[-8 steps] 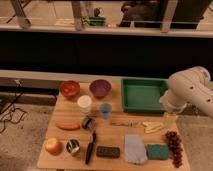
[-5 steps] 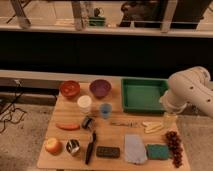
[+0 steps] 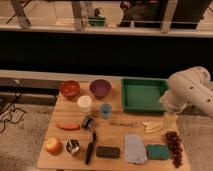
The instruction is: Place grapes in tray
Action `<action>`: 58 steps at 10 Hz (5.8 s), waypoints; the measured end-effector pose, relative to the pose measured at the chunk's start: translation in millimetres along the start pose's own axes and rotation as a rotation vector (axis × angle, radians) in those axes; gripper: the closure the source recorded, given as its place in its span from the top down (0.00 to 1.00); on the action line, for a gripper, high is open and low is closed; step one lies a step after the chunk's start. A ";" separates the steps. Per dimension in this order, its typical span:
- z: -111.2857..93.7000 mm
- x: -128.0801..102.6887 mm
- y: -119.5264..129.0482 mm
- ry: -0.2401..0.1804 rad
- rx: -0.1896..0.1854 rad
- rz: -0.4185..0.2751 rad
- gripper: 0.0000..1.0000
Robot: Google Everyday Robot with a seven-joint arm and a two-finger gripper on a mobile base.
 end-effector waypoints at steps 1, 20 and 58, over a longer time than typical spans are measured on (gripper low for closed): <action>0.0 0.0 0.0 0.000 0.000 0.000 0.80; 0.0 0.0 0.0 0.000 0.000 0.000 0.80; 14.8 22.2 9.8 0.027 -0.018 0.029 0.80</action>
